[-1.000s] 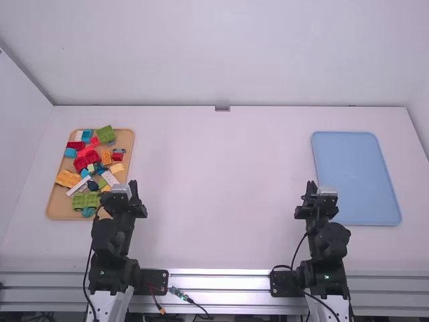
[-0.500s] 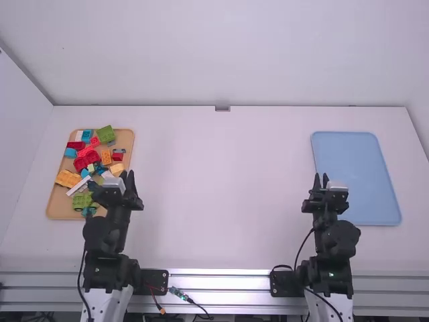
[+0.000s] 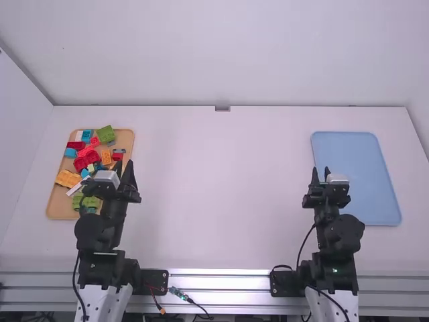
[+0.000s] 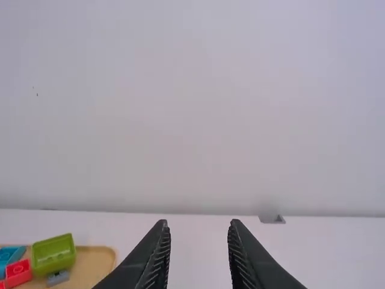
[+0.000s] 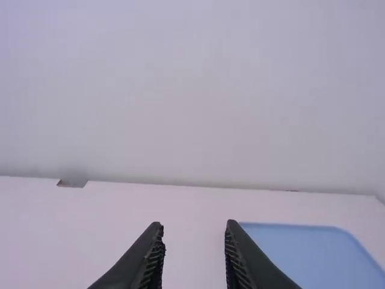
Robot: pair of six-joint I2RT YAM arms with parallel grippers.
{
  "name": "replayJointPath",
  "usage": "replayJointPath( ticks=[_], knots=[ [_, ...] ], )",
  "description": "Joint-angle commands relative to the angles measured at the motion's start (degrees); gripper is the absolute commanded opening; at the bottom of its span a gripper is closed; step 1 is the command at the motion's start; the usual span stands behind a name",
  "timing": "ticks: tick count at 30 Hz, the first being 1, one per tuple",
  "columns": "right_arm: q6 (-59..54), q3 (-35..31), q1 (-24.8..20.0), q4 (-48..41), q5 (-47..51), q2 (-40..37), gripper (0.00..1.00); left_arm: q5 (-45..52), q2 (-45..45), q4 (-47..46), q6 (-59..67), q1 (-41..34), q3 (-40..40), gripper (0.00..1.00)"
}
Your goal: Assemble lego blocks to make yellow taxi
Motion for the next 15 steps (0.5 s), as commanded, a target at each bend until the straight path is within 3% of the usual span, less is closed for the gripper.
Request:
replayJointPath(
  ticks=[1,10,15],
  knots=[
    [0.09,3.09,1.06,0.02,-0.28,1.04,0.29,-0.35,1.07,0.99,1.06,0.31,2.47,0.29],
    [3.52,6.96,4.24,-1.94,-0.33,4.91,0.35,-0.79,6.59,6.50,3.61,0.37,7.99,0.38],
    [3.50,8.97,5.05,-3.94,-0.24,6.91,0.39,-3.15,10.55,4.37,0.46,0.37,11.95,0.45]
  ],
)
